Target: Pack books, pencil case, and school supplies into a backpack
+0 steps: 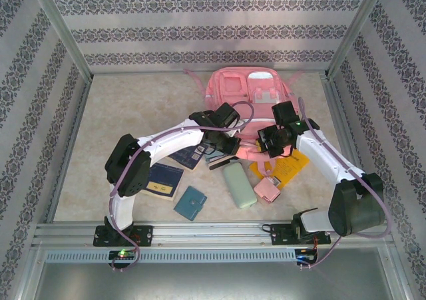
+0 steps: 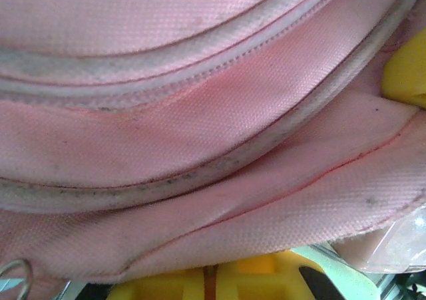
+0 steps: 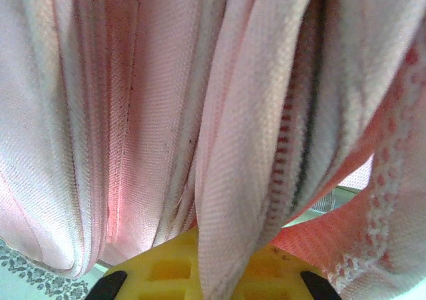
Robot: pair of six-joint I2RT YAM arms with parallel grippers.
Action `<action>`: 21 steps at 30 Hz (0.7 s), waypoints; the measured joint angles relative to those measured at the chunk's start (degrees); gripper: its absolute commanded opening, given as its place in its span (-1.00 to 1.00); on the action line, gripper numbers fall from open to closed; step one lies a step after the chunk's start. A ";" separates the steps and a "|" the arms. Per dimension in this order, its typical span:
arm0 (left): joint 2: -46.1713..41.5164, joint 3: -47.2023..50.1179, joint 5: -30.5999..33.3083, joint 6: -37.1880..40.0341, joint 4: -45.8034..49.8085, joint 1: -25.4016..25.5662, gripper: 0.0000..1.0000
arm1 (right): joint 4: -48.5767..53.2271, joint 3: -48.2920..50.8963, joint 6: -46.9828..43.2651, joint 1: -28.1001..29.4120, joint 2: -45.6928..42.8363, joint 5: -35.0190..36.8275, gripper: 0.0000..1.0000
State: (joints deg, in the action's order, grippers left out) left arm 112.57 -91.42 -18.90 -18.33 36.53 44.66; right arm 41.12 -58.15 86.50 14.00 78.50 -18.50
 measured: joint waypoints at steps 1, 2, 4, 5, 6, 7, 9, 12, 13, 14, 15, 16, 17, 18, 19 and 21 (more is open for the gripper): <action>-0.35 0.52 0.15 0.02 -0.13 -0.11 -0.98 | 0.70 -0.57 -0.94 -0.26 0.00 0.02 -1.00; -0.81 1.25 0.35 0.02 -0.35 -0.26 -0.97 | 1.33 -1.16 -1.64 -0.42 0.00 0.04 -1.00; -2.01 2.99 0.52 0.00 -1.03 -0.96 -0.94 | 2.80 -2.69 -3.67 -0.79 0.00 0.04 -1.00; -2.60 3.78 0.55 -0.02 -1.44 -1.46 -0.93 | 3.30 -3.28 -4.48 -0.79 0.00 0.04 -1.00; -3.19 4.44 0.52 -0.04 -1.68 -2.10 -0.92 | 3.72 -3.91 -5.44 -0.76 0.02 0.04 -1.00; -3.74 5.03 0.52 -0.04 -1.90 -2.84 -0.91 | 4.04 -4.39 -6.25 -0.76 0.00 0.02 -1.00; -4.37 5.79 0.52 -0.07 -2.38 -4.28 -0.91 | 4.46 -5.05 -7.76 -0.79 0.00 -0.02 -1.00; -4.48 6.36 0.31 -0.33 -3.30 -6.29 -0.90 | 5.40 -6.14 -10.88 -0.79 0.02 -0.15 -1.00; -4.48 6.54 0.07 -0.61 -3.61 -6.99 -0.89 | 5.97 -6.69 -12.15 -0.87 0.02 -0.17 -1.00; -4.48 6.73 -0.20 -1.03 -4.04 -7.72 -0.89 | 6.40 -7.17 -13.40 -0.92 0.02 -0.20 -1.00; -4.48 6.88 -0.57 -1.44 -4.46 -8.61 -0.87 | 6.97 -7.74 -14.95 -1.05 0.02 -0.20 -1.00; -4.48 6.95 -0.96 -1.90 -4.92 -9.64 -0.86 | 7.39 -8.31 -16.39 -1.14 0.02 -0.20 -1.00; -4.48 6.95 -1.51 -2.32 -5.27 -10.49 -0.83 | 7.82 -8.90 -17.86 -1.14 0.04 -0.13 -1.00; -4.48 6.95 -2.16 -2.93 -5.84 -11.67 -0.81 | 8.26 -9.64 -19.39 -1.11 0.04 0.02 -1.00; -4.48 6.91 -2.78 -3.39 -6.25 -12.70 -0.80 | 8.66 -10.47 -21.00 -1.09 0.04 0.07 -1.00; -3.98 6.12 -3.89 -4.22 -6.38 -14.43 -0.75 | 9.49 -12.33 -23.98 -1.09 0.24 0.11 -1.00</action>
State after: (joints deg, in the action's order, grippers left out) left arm 108.60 -85.30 -22.79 -22.55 30.15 30.24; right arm 50.61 -70.48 62.52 12.91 78.74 -18.39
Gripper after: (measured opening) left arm 0.103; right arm 0.077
